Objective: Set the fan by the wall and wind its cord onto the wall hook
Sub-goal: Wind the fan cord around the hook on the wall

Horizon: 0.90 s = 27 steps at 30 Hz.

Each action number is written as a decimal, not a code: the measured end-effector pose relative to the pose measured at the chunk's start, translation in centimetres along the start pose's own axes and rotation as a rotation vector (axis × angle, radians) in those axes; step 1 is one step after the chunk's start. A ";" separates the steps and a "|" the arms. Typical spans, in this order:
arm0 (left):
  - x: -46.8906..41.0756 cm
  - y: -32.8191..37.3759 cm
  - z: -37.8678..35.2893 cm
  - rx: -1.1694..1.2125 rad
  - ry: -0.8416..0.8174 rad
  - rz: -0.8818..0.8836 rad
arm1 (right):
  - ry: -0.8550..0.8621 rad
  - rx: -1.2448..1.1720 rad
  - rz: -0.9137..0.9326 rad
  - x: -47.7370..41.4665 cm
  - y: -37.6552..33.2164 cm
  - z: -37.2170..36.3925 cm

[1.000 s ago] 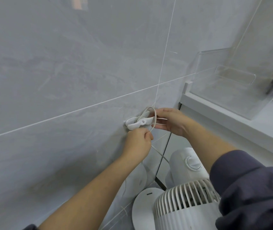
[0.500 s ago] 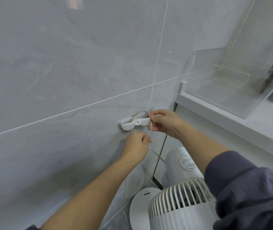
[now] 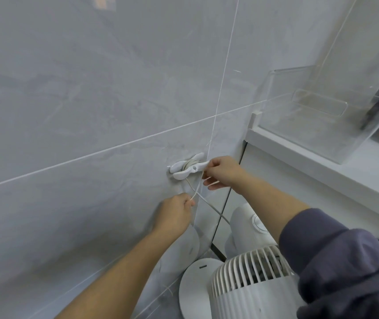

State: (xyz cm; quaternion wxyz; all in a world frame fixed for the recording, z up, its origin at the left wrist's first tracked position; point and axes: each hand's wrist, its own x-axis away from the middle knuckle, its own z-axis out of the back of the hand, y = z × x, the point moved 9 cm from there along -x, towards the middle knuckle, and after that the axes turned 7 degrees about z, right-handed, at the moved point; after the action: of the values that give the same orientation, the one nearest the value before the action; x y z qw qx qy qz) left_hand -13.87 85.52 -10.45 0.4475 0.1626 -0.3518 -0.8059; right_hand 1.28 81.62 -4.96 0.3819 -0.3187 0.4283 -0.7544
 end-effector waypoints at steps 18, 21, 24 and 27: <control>3.1 -4.5 3.7 0.837 0.023 0.287 | 0.305 0.326 0.237 3.9 -4.0 0.0; 3.3 -3.7 4.0 1.055 0.002 0.313 | 0.391 0.608 0.528 6.0 -6.7 -1.1; 3.5 -3.2 4.6 1.125 0.016 0.327 | 0.317 0.688 0.696 6.8 -7.9 -3.1; 3.8 -2.7 5.0 1.173 0.053 0.345 | 0.290 0.684 0.723 6.6 -8.0 -3.5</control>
State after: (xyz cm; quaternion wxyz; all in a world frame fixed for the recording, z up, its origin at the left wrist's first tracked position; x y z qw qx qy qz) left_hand -20.44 85.35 -8.67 0.4160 0.3427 -0.7469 -0.3894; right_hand -7.35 80.17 1.68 0.6373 0.1009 0.2883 -0.7075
